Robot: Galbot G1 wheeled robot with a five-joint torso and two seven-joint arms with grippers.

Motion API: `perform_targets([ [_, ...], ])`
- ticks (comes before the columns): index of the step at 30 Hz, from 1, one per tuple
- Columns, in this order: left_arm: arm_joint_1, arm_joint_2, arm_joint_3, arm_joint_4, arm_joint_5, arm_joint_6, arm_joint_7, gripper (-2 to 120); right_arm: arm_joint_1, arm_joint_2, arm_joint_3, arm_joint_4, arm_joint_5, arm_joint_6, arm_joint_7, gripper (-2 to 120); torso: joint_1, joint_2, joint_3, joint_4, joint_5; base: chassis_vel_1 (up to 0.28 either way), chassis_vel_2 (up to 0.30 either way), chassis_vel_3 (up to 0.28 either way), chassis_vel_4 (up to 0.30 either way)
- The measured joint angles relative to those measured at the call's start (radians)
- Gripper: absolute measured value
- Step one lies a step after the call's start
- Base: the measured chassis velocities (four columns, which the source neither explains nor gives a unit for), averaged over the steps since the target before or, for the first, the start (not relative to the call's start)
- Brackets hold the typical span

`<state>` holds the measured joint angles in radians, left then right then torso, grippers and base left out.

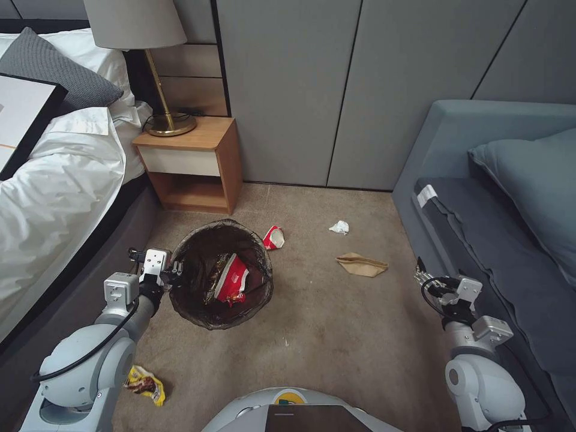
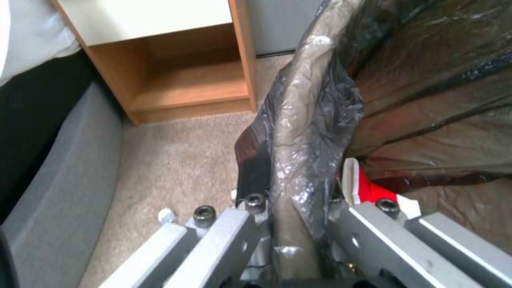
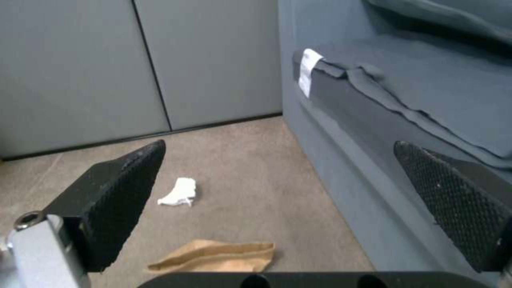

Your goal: Pick up the trash bin, then pick up the garbage from the floor and place it into the trash bin.

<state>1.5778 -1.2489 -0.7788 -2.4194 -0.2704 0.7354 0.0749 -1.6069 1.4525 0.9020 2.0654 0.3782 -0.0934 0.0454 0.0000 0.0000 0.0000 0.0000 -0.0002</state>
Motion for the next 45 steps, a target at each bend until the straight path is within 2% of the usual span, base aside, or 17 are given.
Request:
perform_targets([
  [45, -0.017, -0.004, 0.0, 0.018, -0.002, 0.0, -0.002, 0, 0.015, -0.002, -0.001, -0.023, -0.007, 0.006, -0.004, 100, 0.0, 0.0, 0.0, 0.0, 0.0001, -0.126, 0.131, 0.129, -0.127],
])
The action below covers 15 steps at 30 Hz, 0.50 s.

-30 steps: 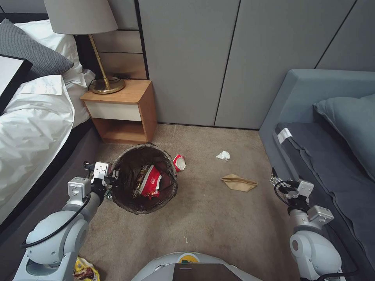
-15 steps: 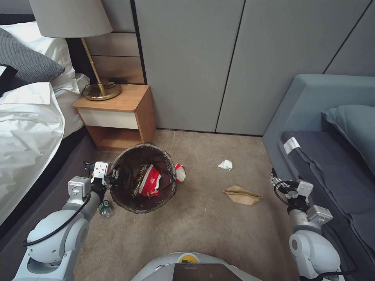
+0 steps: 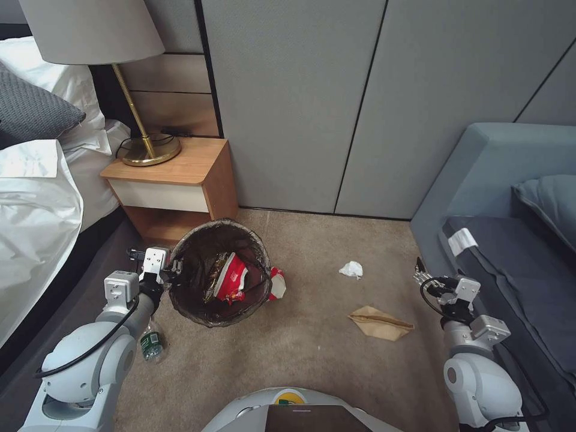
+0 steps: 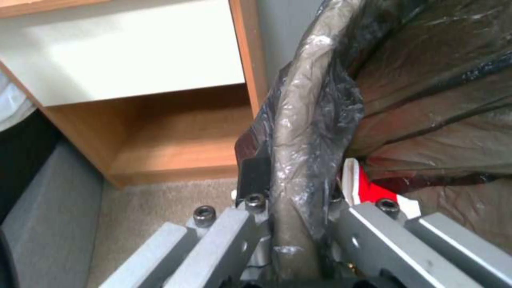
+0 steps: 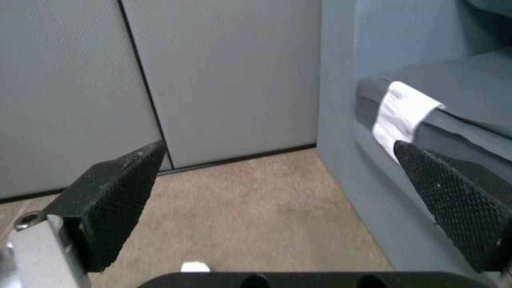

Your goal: Pick up the trash bin, then pick up the garbage from the floor and place it into the trash bin.

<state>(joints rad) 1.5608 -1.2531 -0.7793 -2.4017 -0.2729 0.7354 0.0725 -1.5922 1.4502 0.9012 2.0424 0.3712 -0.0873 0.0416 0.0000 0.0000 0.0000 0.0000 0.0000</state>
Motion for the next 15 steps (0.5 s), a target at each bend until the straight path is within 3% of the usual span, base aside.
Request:
perform_targets([
  [10, -0.006, 0.001, -0.001, 0.009, -0.001, 0.0, 0.0, 0, 0.005, -0.012, -0.003, 0.018, -0.089, -0.011, -0.026, 100, 0.0, 0.0, 0.0, -0.0002, 0.0, -0.087, 0.078, 0.08, -0.087],
  [14, -0.008, 0.002, -0.001, 0.011, -0.001, 0.0, -0.001, 0, 0.019, -0.043, -0.023, 0.05, -0.032, -0.111, -0.001, 100, 0.0, 0.0, 0.0, -0.0003, 0.0001, 0.0, 0.0, 0.0, 0.0],
  [15, -0.009, 0.004, 0.0, 0.012, -0.001, 0.0, -0.001, 0, 0.048, -0.073, -0.043, 0.071, 0.046, -0.219, 0.051, 100, 0.0, 0.0, 0.0, 0.0001, -0.0001, 0.0, 0.0, 0.0, 0.0],
])
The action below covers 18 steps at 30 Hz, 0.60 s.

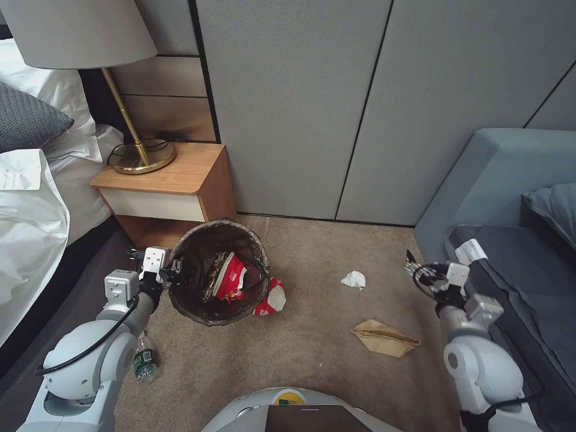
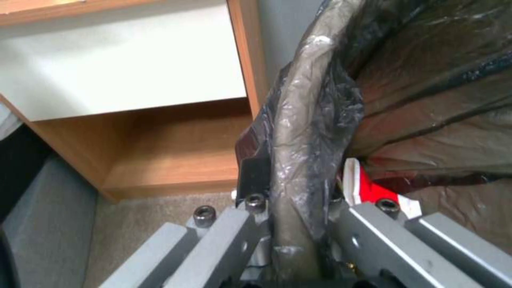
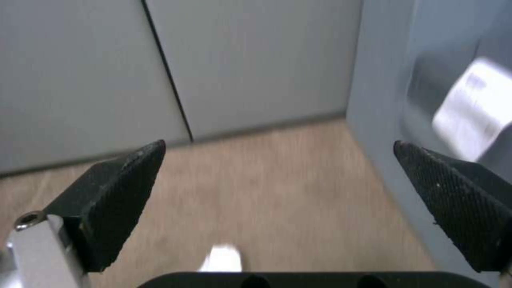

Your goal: Pick up the trash bin, then pick up the garbage from the floor and place it into the trash bin.

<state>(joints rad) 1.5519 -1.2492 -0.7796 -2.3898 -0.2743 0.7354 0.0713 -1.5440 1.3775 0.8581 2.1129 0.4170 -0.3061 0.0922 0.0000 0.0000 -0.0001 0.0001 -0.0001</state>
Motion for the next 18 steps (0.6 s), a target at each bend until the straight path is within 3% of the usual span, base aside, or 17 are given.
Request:
perform_targets([
  [1, 0.0, 0.0, 0.0, 0.0, 0.0, 0.0, 0.0, 0, 0.0, 0.0, 0.0, 0.0, 0.0, 0.0, 0.0, 100, 0.0, 0.0, 0.0, 0.0, 0.0, 0.0, 0.0, 0.0, 0.0],
  [2, 0.0, 0.001, 0.0, 0.0, 0.0, 0.0, 0.0, 0, 0.021, -0.018, -0.013, 0.008, 0.036, -0.07, 0.045, 100, 0.0, 0.0, 0.0, -0.0004, 0.0001, 0.0, 0.0, 0.0, 0.0],
  [3, 0.001, 0.002, 0.0, 0.001, 0.0, 0.0, 0.0, 0, 0.076, -0.062, -0.042, 0.01, 0.128, -0.215, 0.142, 100, 0.0, 0.0, 0.0, -0.0001, 0.0001, 0.0, 0.0, 0.0, 0.0],
  [4, 0.001, 0.002, 0.0, 0.001, 0.0, 0.0, 0.0, 0, 0.076, -0.062, -0.042, 0.01, 0.128, -0.215, 0.142, 100, 0.0, 0.0, 0.0, -0.0001, 0.0001, 0.0, 0.0, 0.0, 0.0],
  [6, 0.003, 0.001, 0.001, 0.0, 0.0, 0.0, -0.001, 0, 0.153, -0.12, -0.093, -0.026, 0.278, -0.354, 0.245, 100, 0.0, 0.0, 0.0, 0.0002, 0.0001, 0.0, 0.0, 0.0, 0.0],
  [7, 0.003, 0.001, 0.001, 0.0, 0.0, 0.0, -0.001, 0, 0.153, -0.12, -0.093, -0.026, 0.278, -0.354, 0.245, 100, 0.0, 0.0, 0.0, 0.0002, 0.0001, 0.0, 0.0, 0.0, 0.0],
  [9, 0.009, 0.0, -0.002, -0.002, 0.0, 0.0, -0.001, 0, 0.209, -0.142, -0.168, -0.106, 0.444, -0.438, 0.339, 100, 0.0, 0.0, 0.0, -0.0002, 0.0004, 0.0, 0.0, 0.0, 0.0],
  [18, 0.018, 0.0, -0.004, -0.005, 0.0, 0.0, -0.002, 0, 0.251, -0.109, -0.237, -0.197, 0.736, -0.441, 0.484, 100, 0.0, 0.0, 0.0, -0.0001, 0.0001, 0.0, 0.0, 0.0, 0.0],
])
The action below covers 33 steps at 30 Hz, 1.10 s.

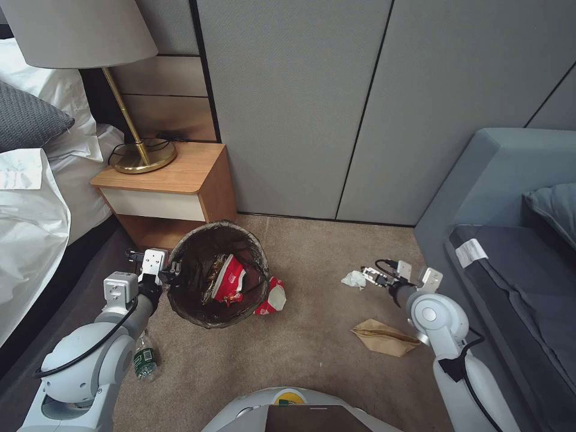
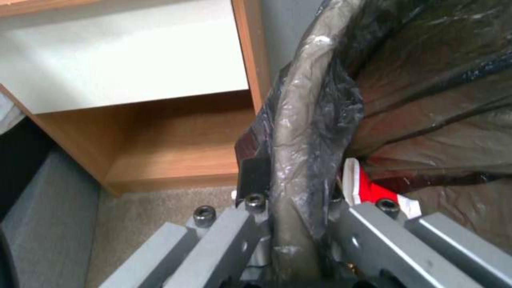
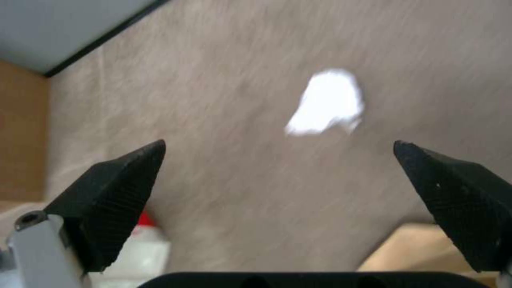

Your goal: Pick up the trash bin, then pick up the garbage from the floor and place it into the trash bin.

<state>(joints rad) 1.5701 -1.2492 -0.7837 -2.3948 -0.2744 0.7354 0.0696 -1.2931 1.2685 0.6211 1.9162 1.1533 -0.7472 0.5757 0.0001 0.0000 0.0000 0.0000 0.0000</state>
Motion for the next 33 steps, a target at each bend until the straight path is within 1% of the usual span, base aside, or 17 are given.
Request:
perform_targets([
  [1, -0.001, -0.002, 0.002, 0.001, 0.001, 0.0, 0.0, 0, 0.003, 0.005, -0.007, -0.016, 0.015, 0.001, 0.01, 100, 0.0, 0.0, 0.0, 0.0003, -0.0001, 0.0, 0.0, 0.0, 0.0],
  [3, -0.002, -0.006, 0.004, 0.002, 0.003, 0.0, 0.0, 0, 0.001, 0.02, -0.011, -0.038, 0.028, 0.004, 0.019, 100, 0.0, 0.0, 0.0, 0.0001, 0.0, 0.0, 0.0, 0.0, 0.0],
  [7, -0.003, -0.008, 0.003, 0.004, 0.004, 0.0, 0.0, 0, -0.01, 0.045, -0.004, -0.053, 0.023, 0.005, 0.016, 100, 0.0, 0.0, 0.0, -0.0001, 0.0001, 0.0, 0.0, 0.0, 0.0],
  [9, -0.005, -0.009, 0.002, 0.006, 0.005, 0.0, 0.001, 0, -0.023, 0.072, 0.021, -0.059, 0.015, 0.01, 0.013, 100, 0.0, 0.0, 0.0, 0.0, -0.0001, 0.0, 0.0, 0.0, 0.0],
  [13, -0.009, -0.009, 0.002, 0.012, 0.006, -0.001, 0.002, 0, -0.047, 0.099, 0.056, -0.057, 0.003, 0.022, 0.012, 100, 0.0, 0.0, 0.0, -0.0001, -0.0001, 0.0, 0.0, 0.0, 0.0],
  [21, -0.016, -0.016, 0.012, 0.02, 0.012, -0.003, 0.003, 0, -0.068, 0.102, 0.102, -0.056, -0.012, 0.033, 0.011, 100, 0.0, 0.0, 0.0, 0.0001, -0.0001, 0.0, 0.0, 0.0, 0.0],
  [24, -0.017, -0.016, 0.011, 0.024, 0.012, -0.006, 0.004, 0, -0.078, 0.102, 0.117, -0.064, -0.083, 0.046, -0.007, 100, 0.0, 0.0, 0.0, 0.0, 0.0, 0.0, 0.0, 0.0, 0.0],
  [28, -0.02, -0.015, 0.01, 0.027, 0.012, -0.008, 0.005, 0, -0.087, 0.105, 0.124, -0.064, -0.116, 0.063, -0.021, 100, 0.0, 0.0, 0.0, 0.0001, 0.0, 0.0, 0.0, 0.0, 0.0],
  [33, -0.02, -0.015, 0.01, 0.029, 0.012, -0.01, 0.007, 0, -0.096, 0.118, 0.149, -0.063, -0.11, 0.078, -0.012, 100, 0.0, 0.0, 0.0, 0.0, 0.0, 0.0, 0.0, 0.0, 0.0],
])
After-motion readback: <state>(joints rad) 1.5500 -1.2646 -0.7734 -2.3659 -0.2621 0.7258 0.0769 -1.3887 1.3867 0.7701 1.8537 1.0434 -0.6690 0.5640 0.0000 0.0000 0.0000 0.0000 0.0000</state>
